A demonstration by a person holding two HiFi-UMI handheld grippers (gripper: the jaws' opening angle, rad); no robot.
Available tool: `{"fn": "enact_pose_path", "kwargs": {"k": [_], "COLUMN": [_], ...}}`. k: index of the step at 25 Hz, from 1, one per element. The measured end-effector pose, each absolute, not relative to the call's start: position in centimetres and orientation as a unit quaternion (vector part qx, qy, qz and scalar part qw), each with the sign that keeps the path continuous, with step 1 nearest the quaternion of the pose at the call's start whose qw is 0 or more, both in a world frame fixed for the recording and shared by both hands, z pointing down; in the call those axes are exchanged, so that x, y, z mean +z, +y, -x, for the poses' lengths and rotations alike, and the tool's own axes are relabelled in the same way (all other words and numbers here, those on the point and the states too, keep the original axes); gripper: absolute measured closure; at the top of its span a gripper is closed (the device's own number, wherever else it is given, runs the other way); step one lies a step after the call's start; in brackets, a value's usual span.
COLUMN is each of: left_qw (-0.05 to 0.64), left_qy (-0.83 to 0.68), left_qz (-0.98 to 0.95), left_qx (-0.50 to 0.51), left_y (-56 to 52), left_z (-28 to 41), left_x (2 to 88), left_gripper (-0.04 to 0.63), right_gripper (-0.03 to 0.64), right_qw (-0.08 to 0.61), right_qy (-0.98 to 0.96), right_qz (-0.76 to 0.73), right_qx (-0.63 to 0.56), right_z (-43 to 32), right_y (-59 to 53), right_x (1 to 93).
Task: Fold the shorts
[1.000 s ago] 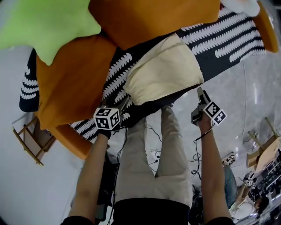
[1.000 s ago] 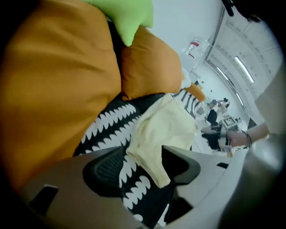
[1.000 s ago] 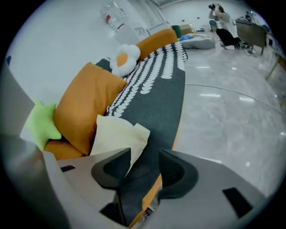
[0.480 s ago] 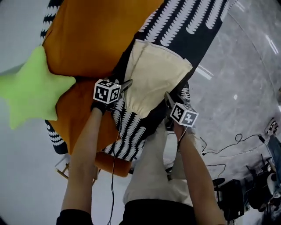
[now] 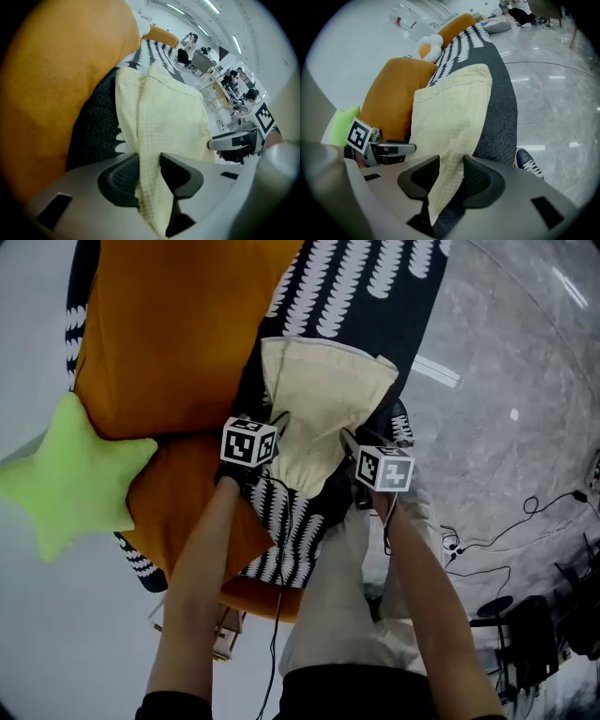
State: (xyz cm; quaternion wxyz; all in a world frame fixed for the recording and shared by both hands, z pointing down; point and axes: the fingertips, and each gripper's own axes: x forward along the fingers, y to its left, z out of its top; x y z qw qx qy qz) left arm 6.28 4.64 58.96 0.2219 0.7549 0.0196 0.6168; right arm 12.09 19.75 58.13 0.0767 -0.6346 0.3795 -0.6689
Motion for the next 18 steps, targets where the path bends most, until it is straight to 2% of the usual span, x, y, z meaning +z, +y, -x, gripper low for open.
{"fn": "enact_pose_path", "kwargs": {"k": [2,5,8,9,11,13,18], "left_qw": [0.256,0.314,0.342,0.356,0.398,0.425,0.415], "left_qy": [0.010,-0.022,-0.013,-0.005,0.009,0.022,0.063], "left_qz": [-0.743,-0.727,-0.727,-0.727,-0.723,-0.728,-0.773], "left_qx": [0.619,0.610,0.595,0.587,0.565,0.538,0.475], "left_y": [5.8,6.2,5.5,5.5,5.7,6.0,5.7], "left_z": [-6.1,-5.9,-5.6,-5.7,-6.0,-6.3,-6.8], "left_x": [59.4,59.9,59.4,59.0,57.5,55.0,47.9], "left_gripper": [0.476,0.490,0.534,0.546,0.550,0.552,0.554], "right_gripper": [0.430,0.433,0.519,0.528,0.574,0.578,0.580], "right_qw": [0.085,0.077,0.035,0.030,0.047,0.082,0.141], "right_qy": [0.364,0.334,0.338,0.346,0.359,0.372,0.414], "right_qz": [0.643,0.655,0.658,0.656,0.649,0.643,0.638], "right_qx": [-0.669,-0.674,-0.673,-0.670,-0.669,-0.664,-0.634], "right_z": [-12.4,-12.4,-12.5,-12.6,-12.6,-12.8,-13.9], "right_y": [19.6,19.7,19.8,19.8,19.8,19.7,19.5], "right_x": [58.6,59.3,59.6,59.4,58.5,56.5,49.8]}}
